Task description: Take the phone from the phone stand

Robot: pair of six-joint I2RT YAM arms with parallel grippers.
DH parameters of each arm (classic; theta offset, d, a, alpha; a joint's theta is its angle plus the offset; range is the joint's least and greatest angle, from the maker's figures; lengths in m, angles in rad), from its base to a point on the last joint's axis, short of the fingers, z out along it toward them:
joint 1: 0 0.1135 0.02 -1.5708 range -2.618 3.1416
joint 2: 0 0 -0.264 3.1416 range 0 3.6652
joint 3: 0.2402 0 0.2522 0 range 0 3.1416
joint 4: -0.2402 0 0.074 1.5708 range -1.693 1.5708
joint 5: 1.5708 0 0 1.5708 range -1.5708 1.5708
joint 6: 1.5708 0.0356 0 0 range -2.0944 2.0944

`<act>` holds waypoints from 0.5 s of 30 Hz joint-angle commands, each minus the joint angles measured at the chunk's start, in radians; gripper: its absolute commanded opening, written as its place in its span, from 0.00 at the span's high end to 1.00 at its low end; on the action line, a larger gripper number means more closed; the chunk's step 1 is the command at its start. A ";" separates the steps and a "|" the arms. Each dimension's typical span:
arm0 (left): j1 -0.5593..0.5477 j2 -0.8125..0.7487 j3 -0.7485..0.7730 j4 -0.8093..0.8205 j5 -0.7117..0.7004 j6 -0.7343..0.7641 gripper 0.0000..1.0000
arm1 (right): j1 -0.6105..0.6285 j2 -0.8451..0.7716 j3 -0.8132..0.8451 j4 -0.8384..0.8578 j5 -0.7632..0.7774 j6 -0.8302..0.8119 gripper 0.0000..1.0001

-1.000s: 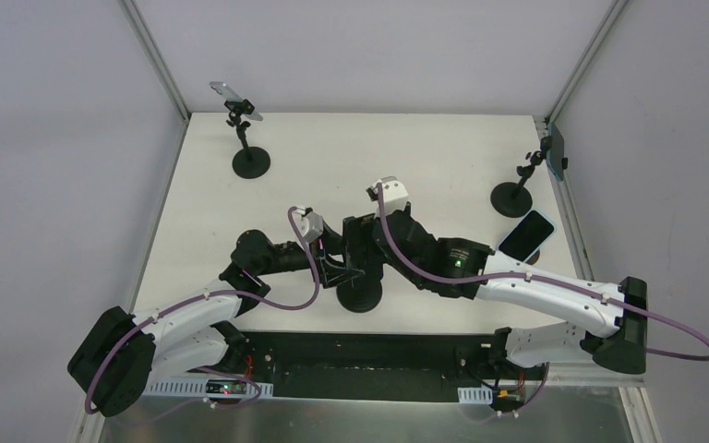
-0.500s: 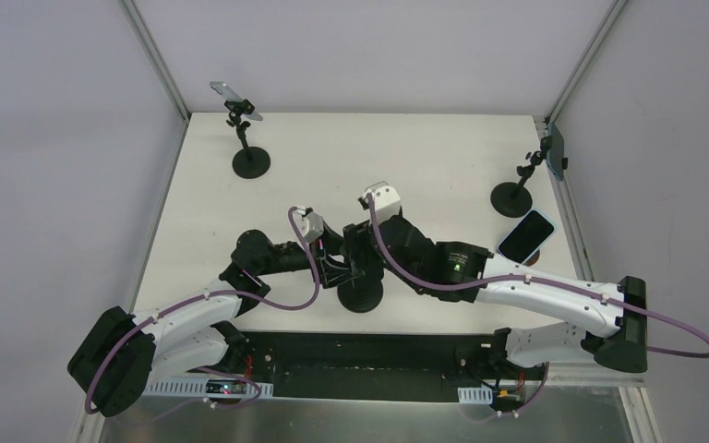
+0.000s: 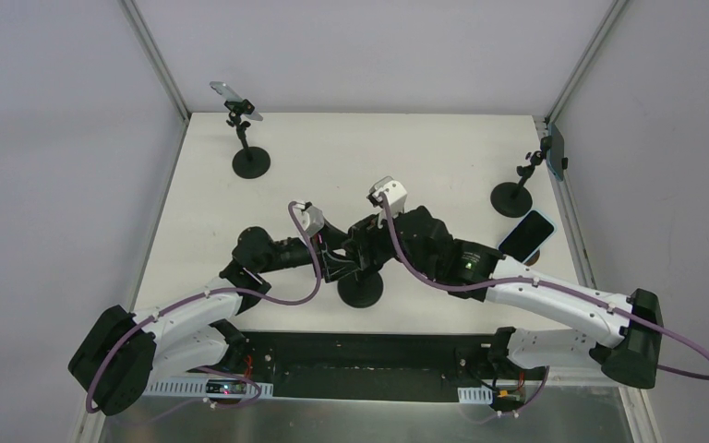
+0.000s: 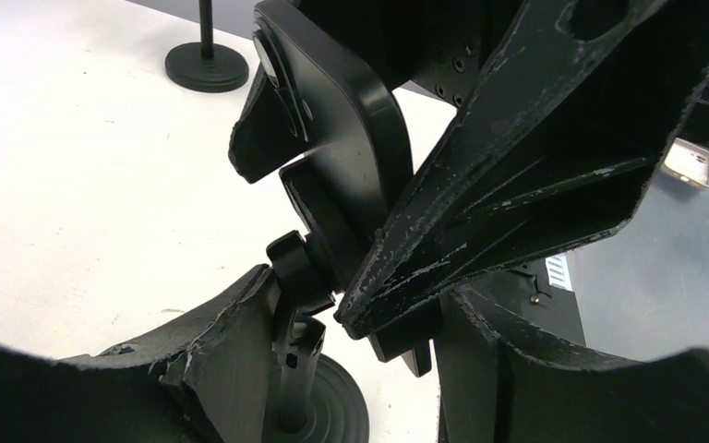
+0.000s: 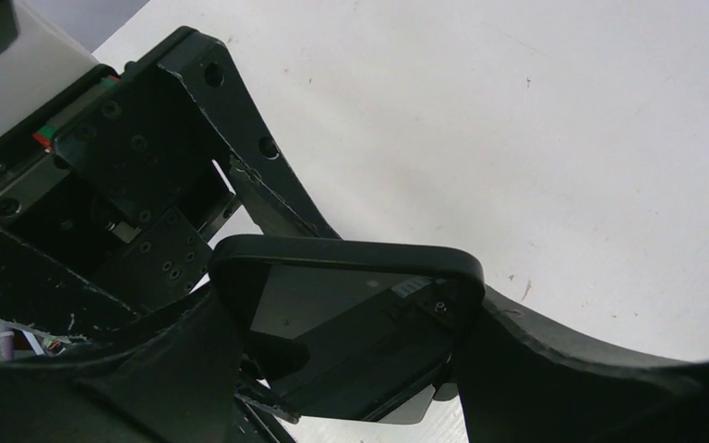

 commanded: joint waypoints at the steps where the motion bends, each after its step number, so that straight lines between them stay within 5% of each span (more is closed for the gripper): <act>1: -0.003 -0.020 0.040 0.055 0.156 -0.047 1.00 | -0.114 -0.001 -0.055 -0.101 0.041 -0.178 1.00; 15: -0.003 -0.037 0.043 0.055 0.198 -0.053 1.00 | -0.216 -0.012 -0.058 -0.103 -0.113 -0.255 1.00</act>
